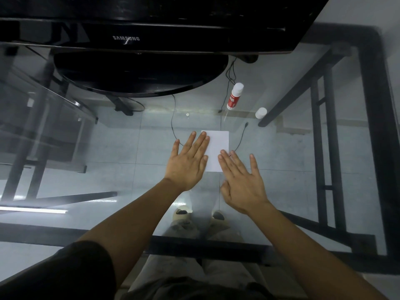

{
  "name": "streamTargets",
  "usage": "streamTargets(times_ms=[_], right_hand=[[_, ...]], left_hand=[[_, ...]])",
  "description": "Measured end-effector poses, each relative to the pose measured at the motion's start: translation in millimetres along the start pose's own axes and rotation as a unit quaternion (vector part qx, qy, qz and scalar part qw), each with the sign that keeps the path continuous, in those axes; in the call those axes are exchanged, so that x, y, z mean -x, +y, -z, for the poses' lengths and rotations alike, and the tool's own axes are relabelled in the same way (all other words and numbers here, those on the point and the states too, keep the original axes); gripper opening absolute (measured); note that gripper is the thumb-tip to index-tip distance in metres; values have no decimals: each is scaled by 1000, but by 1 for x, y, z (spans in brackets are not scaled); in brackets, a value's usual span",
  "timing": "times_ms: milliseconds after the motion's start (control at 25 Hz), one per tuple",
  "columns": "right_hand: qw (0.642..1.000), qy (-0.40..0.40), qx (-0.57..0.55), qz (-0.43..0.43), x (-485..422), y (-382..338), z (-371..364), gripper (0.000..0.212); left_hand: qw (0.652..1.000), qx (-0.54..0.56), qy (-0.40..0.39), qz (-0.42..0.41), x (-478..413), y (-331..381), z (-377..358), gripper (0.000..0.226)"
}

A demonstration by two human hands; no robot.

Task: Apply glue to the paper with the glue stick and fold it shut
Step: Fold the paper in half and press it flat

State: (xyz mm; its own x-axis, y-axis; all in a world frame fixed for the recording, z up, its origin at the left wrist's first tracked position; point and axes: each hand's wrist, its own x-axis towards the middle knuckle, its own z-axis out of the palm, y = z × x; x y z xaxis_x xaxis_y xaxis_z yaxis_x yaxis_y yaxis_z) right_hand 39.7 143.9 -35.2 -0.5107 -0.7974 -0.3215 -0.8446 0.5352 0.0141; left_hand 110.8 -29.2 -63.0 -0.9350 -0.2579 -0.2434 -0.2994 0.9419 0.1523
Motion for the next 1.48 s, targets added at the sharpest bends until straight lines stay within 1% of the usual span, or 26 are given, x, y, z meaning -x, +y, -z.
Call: streamTargets(times_ms=[120, 280, 400, 480, 600, 680, 800, 1000, 1120, 1200, 1320, 1360, 1480], right_hand=[[999, 13, -13, -33, 4, -1, 3, 63], [999, 12, -32, -4, -13, -23, 0, 63], [999, 20, -38, -23, -7, -5, -3, 64], [998, 27, -45, -36, -9, -5, -2, 64], [998, 35, -50, -18, -28, -20, 1, 62], [999, 29, -41, -16, -32, -10, -1, 63], [998, 28, -29, -40, -27, 12, -2, 65], [998, 25, -54, -32, -44, -9, 1, 64], [996, 30, -49, -66, -51, 15, 4, 62], [997, 41, -53, -49, -51, 23, 7, 61], [998, 36, -53, 24, -46, 20, 8, 61], [998, 31, -46, 29, -45, 22, 7, 60], [999, 32, -37, -7, -48, 30, 4, 57]], left_hand=[[1000, 1, 5, 3, 1, 1, 1, 58], [1000, -5, 3, 3, 1, 0, 0, 57], [1000, 2, 3, 3, 0, 1, 0, 57], [1000, 0, 5, 8, 0, 2, 0, 57], [1000, -9, -1, 5, 0, 2, 0, 58], [1000, -8, 0, 5, 0, 2, 0, 58], [1000, -1, 3, 8, 1, 2, 0, 59], [1000, -9, 0, 11, 1, 1, -1, 58], [1000, 2, -2, 12, -1, 2, 0, 60], [1000, 6, -1, 10, 0, 2, 0, 58], [1000, 0, 5, 10, 1, 1, 0, 55], [1000, -1, 4, 10, 1, 1, 0, 55], [1000, -2, -1, 15, -1, 1, -2, 55]])
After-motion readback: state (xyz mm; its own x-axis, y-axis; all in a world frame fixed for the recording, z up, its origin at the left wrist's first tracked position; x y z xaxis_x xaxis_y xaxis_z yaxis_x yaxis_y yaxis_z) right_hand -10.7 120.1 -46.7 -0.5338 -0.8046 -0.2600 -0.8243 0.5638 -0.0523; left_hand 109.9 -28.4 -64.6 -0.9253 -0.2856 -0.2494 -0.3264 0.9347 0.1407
